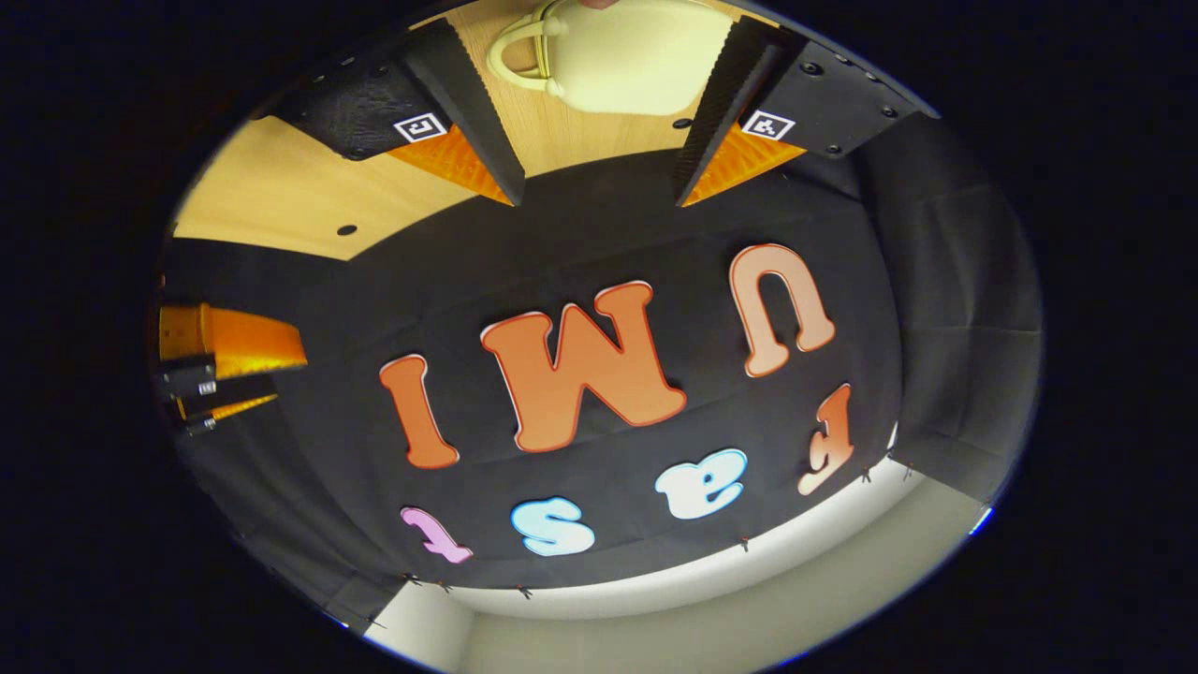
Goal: First open the suitcase, pack the skin care products into it, and then close the suitcase.
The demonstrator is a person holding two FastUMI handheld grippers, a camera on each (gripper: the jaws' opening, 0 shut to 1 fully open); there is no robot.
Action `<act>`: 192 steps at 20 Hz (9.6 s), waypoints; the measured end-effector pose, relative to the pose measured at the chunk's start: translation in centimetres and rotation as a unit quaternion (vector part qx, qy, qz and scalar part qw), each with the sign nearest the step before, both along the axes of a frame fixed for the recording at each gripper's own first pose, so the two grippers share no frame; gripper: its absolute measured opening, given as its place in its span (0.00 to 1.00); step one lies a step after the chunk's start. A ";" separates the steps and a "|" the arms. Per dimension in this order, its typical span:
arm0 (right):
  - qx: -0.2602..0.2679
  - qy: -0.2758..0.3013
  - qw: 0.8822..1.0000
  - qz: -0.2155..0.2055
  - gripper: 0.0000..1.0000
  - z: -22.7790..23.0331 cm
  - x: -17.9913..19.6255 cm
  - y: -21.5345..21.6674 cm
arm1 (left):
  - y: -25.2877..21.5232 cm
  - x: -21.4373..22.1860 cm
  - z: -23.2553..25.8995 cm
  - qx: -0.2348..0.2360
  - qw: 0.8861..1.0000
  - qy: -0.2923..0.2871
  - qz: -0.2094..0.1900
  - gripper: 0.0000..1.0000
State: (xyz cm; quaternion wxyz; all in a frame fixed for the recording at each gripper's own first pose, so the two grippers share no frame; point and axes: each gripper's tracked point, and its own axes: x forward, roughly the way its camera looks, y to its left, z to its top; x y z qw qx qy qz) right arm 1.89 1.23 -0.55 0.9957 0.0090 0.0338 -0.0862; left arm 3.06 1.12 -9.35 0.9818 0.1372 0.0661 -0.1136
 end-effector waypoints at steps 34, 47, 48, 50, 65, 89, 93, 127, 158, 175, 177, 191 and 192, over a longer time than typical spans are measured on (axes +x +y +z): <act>-0.023 0.039 0.998 -0.051 0.94 -3.2 -0.4 -3.9 | -0.4 -5.2 -25.2 0.408 0.882 0.134 -0.194 0.82; -0.012 0.035 0.997 -0.067 0.94 -3.6 -0.5 -5.4 | -1.0 -3.9 -24.9 0.432 0.874 0.110 -0.192 0.03; -0.013 0.034 0.997 -0.066 0.94 -3.5 -0.3 -5.1 | -0.7 -3.5 -23.9 0.427 0.879 0.105 -0.184 0.02; -0.015 0.034 0.997 -0.061 0.94 -3.4 0.1 -4.5 | 0.0 -2.6 -21.6 0.398 0.898 0.099 -0.162 0.02; -0.037 0.044 0.998 -0.018 0.94 -2.7 3.4 2.2 | 13.6 5.8 -9.1 0.221 0.972 0.078 0.013 0.02; -0.040 0.082 0.996 -0.012 0.94 -3.1 7.0 12.1 | 43.1 12.2 -16.5 0.154 0.959 0.170 0.166 0.02; -0.027 0.086 0.996 -0.017 0.94 -3.2 6.8 12.3 | 46.2 11.8 -20.7 0.154 0.950 0.205 0.176 0.02; 0.090 0.158 0.982 -0.046 0.95 -13.2 0.7 8.5 | 20.8 6.0 -16.8 0.035 0.987 0.150 0.039 0.98; 0.065 0.326 0.940 0.072 0.95 -28.6 -1.8 5.5 | -10.5 -4.9 -27.9 -0.016 0.945 0.288 -0.156 0.95; 0.090 0.362 0.917 0.139 0.79 -33.2 -0.2 7.2 | -14.0 -2.5 -26.9 -0.081 0.934 0.316 -0.143 0.42; 0.100 0.361 0.915 0.150 0.72 -33.3 0.2 8.0 | -13.3 -1.9 -24.9 -0.091 0.939 0.307 -0.128 0.42; 0.111 0.327 0.916 0.203 0.33 -27.7 0.8 10.3 | -2.9 0.9 -17.3 -0.084 0.967 0.242 -0.012 0.42; 0.109 0.316 0.919 0.208 0.33 -26.2 1.0 10.5 | -2.2 0.9 -16.6 -0.086 0.967 0.238 -0.007 0.41</act>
